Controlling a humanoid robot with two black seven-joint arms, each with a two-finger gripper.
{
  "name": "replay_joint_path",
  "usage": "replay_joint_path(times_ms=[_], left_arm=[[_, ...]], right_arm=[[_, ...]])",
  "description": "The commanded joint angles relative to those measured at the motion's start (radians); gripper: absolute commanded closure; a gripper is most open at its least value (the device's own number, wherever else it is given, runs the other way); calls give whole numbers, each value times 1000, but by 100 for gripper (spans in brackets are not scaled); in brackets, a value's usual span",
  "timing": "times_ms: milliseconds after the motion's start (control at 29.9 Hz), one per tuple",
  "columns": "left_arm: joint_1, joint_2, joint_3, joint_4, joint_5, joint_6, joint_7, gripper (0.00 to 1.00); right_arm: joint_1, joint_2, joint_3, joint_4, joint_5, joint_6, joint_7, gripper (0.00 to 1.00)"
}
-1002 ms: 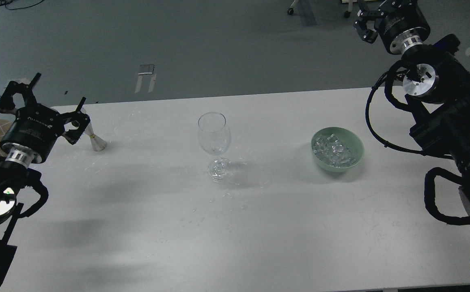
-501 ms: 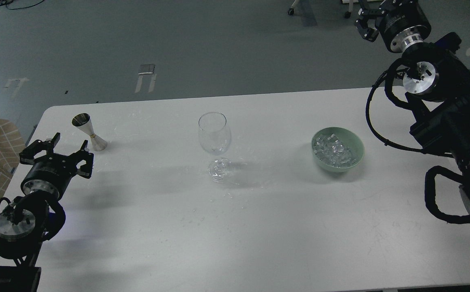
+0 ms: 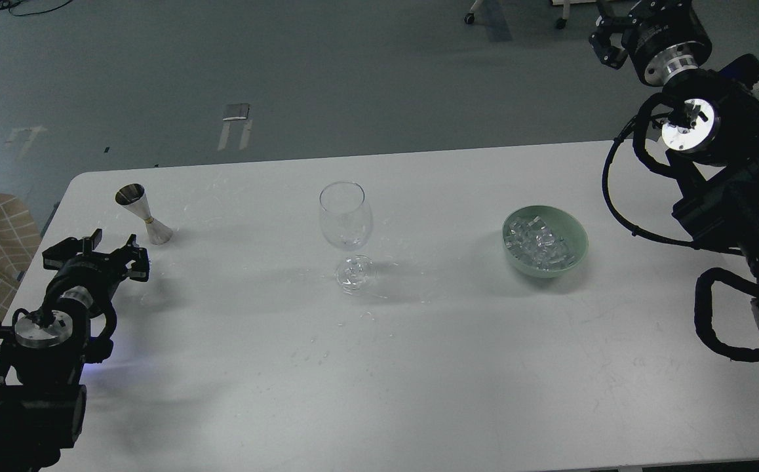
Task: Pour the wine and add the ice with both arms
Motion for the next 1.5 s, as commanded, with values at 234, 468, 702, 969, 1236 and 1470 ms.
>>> replay_joint_path(times_ms=[234, 468, 702, 969, 1236, 1470], left_arm=[[-43, -38, 13, 36, 0, -2, 1, 48], [-94, -59, 18, 115, 3, -4, -1, 47], [-141, -56, 18, 191, 3, -56, 2, 47], [-180, -61, 18, 246, 3, -62, 1, 46], [-230, -72, 16, 287, 0, -73, -1, 46], [-302, -73, 18, 429, 2, -114, -1, 46]], right_arm=[[0, -8, 0, -2, 0, 0, 0, 0], [-2, -14, 0, -2, 0, 0, 0, 0], [4, -15, 0, -5, 0, -2, 0, 0], [-2, -20, 0, -6, 0, -2, -2, 0], [-3, -31, -1, -9, 0, -2, -2, 0], [-2, -32, -1, -9, 0, -2, -2, 0]])
